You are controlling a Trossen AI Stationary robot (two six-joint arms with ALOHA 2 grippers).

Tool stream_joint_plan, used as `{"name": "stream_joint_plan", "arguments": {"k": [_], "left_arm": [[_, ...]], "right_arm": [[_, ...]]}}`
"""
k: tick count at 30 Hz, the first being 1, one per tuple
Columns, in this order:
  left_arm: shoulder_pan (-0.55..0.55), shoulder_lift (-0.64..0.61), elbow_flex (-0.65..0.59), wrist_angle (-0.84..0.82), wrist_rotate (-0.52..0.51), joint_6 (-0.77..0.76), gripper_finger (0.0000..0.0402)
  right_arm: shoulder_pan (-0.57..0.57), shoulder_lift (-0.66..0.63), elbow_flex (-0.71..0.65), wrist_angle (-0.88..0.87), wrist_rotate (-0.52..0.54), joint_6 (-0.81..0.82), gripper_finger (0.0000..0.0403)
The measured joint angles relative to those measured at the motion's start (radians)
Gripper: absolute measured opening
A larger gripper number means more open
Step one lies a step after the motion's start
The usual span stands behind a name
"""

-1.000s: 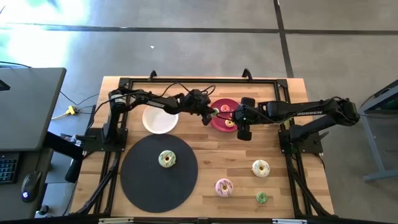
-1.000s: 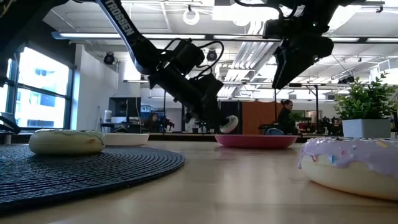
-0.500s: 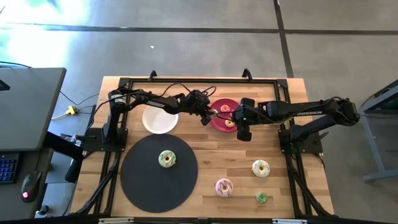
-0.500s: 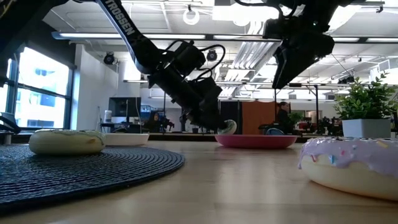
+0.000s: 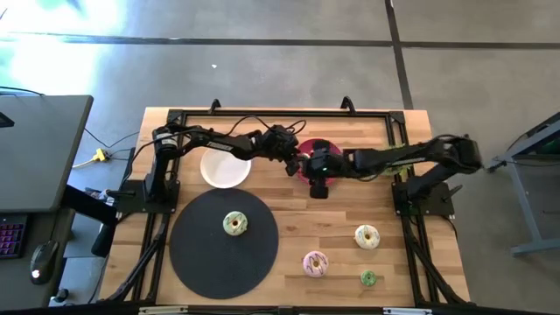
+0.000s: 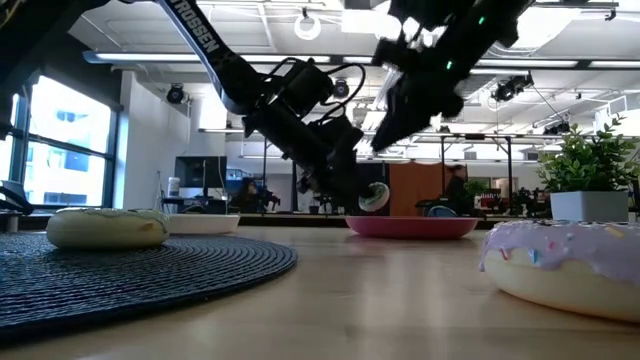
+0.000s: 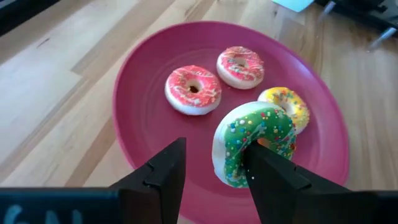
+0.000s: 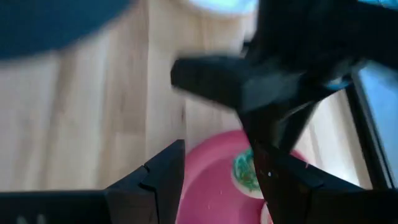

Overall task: Pick & Place donuts
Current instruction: Put the left small green donut on the pink plate, then put the small green donut on the pink plate

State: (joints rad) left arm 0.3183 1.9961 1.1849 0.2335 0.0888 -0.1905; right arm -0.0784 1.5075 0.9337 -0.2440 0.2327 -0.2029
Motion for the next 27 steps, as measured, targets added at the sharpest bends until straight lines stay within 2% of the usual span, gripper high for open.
{"name": "stream_joint_plan", "arguments": {"k": [3, 7, 12, 19, 27], "left_arm": [[0.000, 0.000, 0.002, 0.000, 0.010, 0.001, 0.0156], [0.002, 0.000, 0.002, -0.005, 0.009, 0.002, 0.0156], [0.003, 0.000, 0.002, -0.009, 0.005, 0.003, 0.0156], [0.002, 0.000, 0.002, -0.054, -0.001, 0.004, 0.0156], [0.003, -0.001, 0.002, -0.056, -0.078, 0.013, 0.0156]], "right_arm": [[-0.003, 0.079, 0.000, -0.003, 0.066, -0.012, 0.0181], [-0.032, 0.160, 0.000, 0.005, 0.088, -0.040, 0.0181], [-0.067, 0.206, 0.000, 0.060, 0.182, -0.091, 0.0181], [-0.086, 0.187, 0.000, 0.024, 0.117, -0.070, 0.0181], [-0.034, 0.064, 0.000, -0.123, 0.214, -0.059, 0.0181]]}}
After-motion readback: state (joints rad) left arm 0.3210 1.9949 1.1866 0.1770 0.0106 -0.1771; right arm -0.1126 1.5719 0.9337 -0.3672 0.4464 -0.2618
